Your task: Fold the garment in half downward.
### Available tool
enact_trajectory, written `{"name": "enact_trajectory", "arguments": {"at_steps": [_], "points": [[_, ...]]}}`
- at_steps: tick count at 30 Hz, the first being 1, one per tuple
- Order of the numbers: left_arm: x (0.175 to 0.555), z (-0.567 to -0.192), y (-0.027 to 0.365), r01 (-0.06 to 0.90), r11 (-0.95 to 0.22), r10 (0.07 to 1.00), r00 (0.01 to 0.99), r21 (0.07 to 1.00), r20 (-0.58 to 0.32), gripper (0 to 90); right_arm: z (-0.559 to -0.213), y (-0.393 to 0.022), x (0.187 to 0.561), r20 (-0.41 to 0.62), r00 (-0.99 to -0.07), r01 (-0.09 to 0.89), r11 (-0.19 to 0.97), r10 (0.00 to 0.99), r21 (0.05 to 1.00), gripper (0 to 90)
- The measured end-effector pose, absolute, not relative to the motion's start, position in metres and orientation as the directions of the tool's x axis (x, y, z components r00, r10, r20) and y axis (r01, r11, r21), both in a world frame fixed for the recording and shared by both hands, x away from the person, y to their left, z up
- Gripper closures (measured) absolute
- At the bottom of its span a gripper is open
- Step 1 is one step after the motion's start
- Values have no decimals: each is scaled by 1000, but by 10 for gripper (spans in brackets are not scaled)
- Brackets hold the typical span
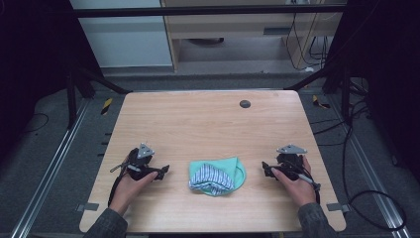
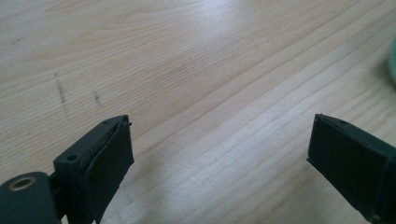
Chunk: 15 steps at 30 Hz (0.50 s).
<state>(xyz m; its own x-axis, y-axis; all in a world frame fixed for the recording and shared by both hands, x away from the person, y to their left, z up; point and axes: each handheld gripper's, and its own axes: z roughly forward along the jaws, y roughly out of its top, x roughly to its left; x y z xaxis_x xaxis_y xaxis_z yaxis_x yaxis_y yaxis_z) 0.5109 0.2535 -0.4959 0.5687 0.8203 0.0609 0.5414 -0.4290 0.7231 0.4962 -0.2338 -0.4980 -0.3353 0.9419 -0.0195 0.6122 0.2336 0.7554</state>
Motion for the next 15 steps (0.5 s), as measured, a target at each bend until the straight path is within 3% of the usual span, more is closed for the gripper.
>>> {"name": "enact_trajectory", "arguments": {"at_steps": [15], "points": [[520,-505,258,575,-405,840,542,711,41,63,-510,-233,519,-25,-255,659,192,967,727,57]]}}
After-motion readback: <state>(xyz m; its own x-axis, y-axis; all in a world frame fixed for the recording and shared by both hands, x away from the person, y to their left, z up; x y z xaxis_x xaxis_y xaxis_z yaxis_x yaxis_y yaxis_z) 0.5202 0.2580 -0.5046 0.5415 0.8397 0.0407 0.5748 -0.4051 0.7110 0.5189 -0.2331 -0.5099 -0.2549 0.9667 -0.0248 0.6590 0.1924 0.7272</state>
